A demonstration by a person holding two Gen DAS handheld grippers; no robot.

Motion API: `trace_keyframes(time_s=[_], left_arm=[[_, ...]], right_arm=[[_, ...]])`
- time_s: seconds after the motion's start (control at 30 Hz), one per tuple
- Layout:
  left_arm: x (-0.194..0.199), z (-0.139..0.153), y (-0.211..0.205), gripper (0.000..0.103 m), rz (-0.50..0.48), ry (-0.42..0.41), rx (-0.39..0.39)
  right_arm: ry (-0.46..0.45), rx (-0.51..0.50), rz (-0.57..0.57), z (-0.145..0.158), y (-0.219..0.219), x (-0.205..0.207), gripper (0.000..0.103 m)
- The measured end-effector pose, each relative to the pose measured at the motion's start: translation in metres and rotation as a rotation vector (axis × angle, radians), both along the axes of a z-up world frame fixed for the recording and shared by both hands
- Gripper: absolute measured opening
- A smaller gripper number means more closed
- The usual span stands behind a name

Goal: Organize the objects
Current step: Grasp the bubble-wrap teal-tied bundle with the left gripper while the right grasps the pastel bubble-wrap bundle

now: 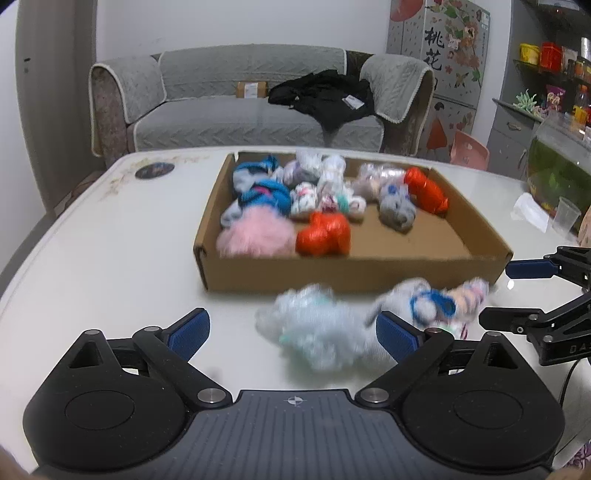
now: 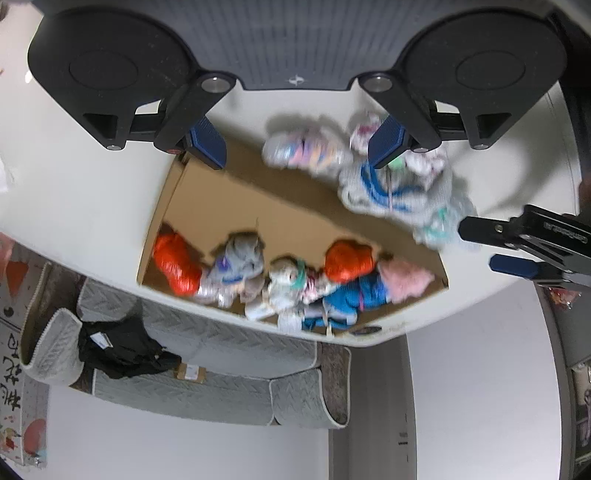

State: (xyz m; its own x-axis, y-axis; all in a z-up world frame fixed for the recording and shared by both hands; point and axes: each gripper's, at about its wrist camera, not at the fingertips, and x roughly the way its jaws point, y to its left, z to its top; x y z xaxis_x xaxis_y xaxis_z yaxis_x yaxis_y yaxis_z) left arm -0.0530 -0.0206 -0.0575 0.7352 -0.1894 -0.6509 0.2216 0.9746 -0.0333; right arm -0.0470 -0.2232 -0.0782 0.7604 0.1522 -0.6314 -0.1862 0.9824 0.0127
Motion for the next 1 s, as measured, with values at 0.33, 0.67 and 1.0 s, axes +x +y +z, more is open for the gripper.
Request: trace_keyframes(time_s=[0.33, 0.67, 1.0], left_arm=[[0.011, -0.023, -0.008, 0.1, 0.01, 0.02, 0.025], [0.007, -0.017, 0.021, 0.102, 0.081, 0.004, 0.065], [0.015, -0.027, 0.01, 0.101, 0.069, 0.012, 0.065]], right_arm=[[-0.002, -0.016, -0.039, -0.018, 0.002, 0.005, 0.082], [0.0, 0.0, -0.055, -0.028, 0.012, 0.007, 0.082], [-0.009, -0.023, -0.138, -0.03, 0.028, 0.009, 0.077]])
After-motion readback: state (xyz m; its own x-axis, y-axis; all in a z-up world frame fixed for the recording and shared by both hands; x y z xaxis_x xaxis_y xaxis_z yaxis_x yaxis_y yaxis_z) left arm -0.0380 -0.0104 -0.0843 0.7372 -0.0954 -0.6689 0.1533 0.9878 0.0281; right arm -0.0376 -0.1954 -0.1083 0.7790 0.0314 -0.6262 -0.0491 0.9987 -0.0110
